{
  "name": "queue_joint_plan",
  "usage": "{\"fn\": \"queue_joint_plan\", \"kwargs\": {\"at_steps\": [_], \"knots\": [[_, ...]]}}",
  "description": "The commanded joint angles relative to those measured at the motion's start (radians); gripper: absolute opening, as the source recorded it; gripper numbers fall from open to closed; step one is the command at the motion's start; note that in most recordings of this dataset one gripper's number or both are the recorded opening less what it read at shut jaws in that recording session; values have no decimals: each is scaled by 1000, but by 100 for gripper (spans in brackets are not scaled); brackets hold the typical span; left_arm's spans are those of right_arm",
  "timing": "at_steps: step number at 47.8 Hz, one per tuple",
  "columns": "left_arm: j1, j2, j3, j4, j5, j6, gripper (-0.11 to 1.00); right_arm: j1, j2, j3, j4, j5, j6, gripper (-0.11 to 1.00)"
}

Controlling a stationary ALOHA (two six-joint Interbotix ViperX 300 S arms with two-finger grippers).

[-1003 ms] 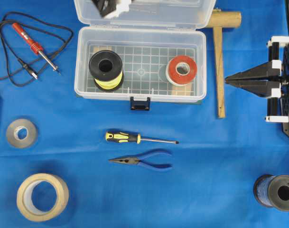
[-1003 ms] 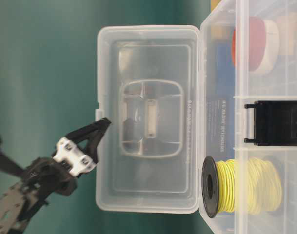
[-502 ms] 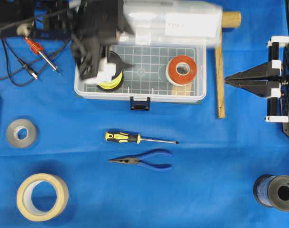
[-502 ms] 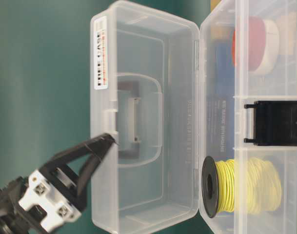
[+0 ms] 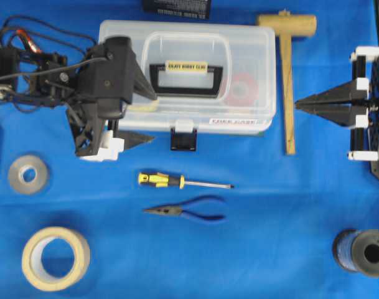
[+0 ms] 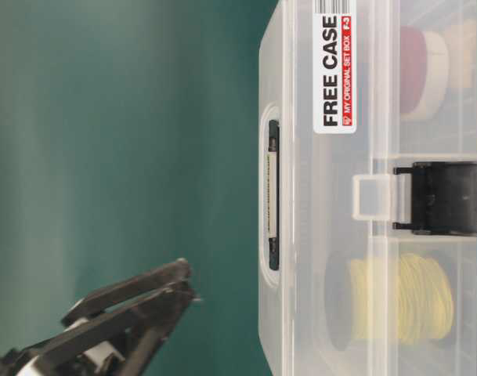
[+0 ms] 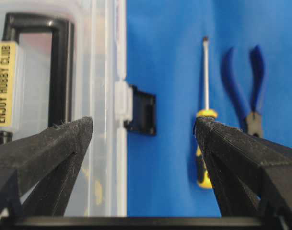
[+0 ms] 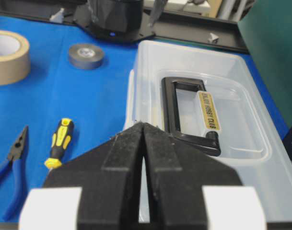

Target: Close the tool box with the left arm.

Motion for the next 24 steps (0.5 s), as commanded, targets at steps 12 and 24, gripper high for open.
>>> {"fn": "queue_joint_plan", "kwargs": {"at_steps": [12, 24], "knots": [[2, -187, 51, 3, -77, 12, 92, 0, 2, -18, 0, -9, 5, 0], [3, -431, 218, 2, -204, -5, 92, 0, -3, -18, 0, -8, 5, 0]]}}
